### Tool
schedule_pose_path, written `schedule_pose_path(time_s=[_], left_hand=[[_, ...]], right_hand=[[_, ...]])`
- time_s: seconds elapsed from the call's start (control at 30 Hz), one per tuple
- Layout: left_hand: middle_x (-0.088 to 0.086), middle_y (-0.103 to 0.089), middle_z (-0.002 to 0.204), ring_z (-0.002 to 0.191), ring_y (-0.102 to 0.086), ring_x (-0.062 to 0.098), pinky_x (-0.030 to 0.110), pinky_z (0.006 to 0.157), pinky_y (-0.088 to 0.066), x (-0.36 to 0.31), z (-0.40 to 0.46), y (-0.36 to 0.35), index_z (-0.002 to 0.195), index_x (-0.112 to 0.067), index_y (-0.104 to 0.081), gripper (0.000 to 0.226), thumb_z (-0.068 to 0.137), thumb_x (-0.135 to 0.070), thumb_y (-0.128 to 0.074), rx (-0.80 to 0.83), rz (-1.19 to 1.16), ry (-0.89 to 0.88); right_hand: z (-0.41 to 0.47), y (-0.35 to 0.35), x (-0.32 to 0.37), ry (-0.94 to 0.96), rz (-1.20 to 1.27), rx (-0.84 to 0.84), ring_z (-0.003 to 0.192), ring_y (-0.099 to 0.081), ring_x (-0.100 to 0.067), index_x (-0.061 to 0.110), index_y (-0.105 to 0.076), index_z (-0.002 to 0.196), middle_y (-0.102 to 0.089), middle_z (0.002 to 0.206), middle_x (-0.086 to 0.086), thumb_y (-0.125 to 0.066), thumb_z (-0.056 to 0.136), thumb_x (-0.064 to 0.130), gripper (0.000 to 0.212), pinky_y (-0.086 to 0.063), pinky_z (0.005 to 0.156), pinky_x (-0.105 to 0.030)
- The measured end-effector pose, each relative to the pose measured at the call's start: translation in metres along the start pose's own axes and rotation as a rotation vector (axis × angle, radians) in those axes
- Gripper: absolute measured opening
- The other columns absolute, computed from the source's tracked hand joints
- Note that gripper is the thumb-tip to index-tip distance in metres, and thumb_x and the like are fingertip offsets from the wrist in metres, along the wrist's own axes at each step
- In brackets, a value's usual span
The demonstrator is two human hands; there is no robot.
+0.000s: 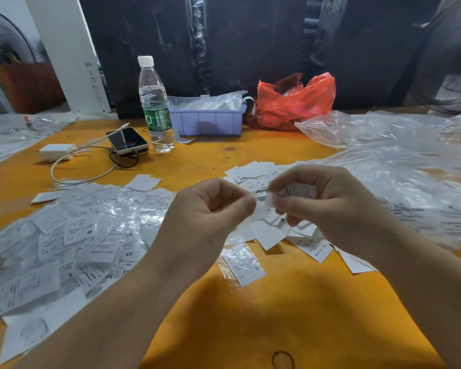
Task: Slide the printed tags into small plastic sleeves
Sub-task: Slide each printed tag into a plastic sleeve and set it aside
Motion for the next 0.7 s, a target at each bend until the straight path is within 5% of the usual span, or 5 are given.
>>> schedule_pose_path(time_s=[0.47, 0.7], left_hand=[[-0.003, -0.075, 0.075, 0.065, -0.066, 0.007, 0.017, 0.060, -0.055, 0.0007, 0.0011, -0.0015, 0.079, -0.023, -0.073, 0.023, 0.071, -0.044, -0.067, 0.025, -0.081, 0.079], [-0.001, -0.075, 0.077, 0.068, -0.066, 0.009, 0.020, 0.064, -0.057, 0.0017, 0.0007, -0.0016, 0.084, -0.021, -0.073, 0.026, 0.073, -0.043, -0.066, 0.075, -0.102, 0.120]], right_hand=[[-0.0014, -0.0032, 0.0008, 0.090, 0.085, 0.000, 0.076, -0.065, -0.038, 0.017, -0.071, 0.097, -0.071, 0.085, -0.002, -0.070, 0.082, 0.000, 0.023, -0.060, 0.062, -0.036], [-0.0013, -0.0050, -0.0001, 0.088, 0.072, 0.059, 0.076, -0.067, -0.026, 0.021, -0.071, 0.097, -0.070, 0.086, 0.001, -0.071, 0.081, 0.004, 0.023, -0.059, 0.063, -0.033]])
Point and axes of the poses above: each hand's wrist, its own z-axis towards the middle knuckle, its own y-axis out of the back of the hand, x = y × z, the point moved 2 cm from there along z, towards the middle knuckle
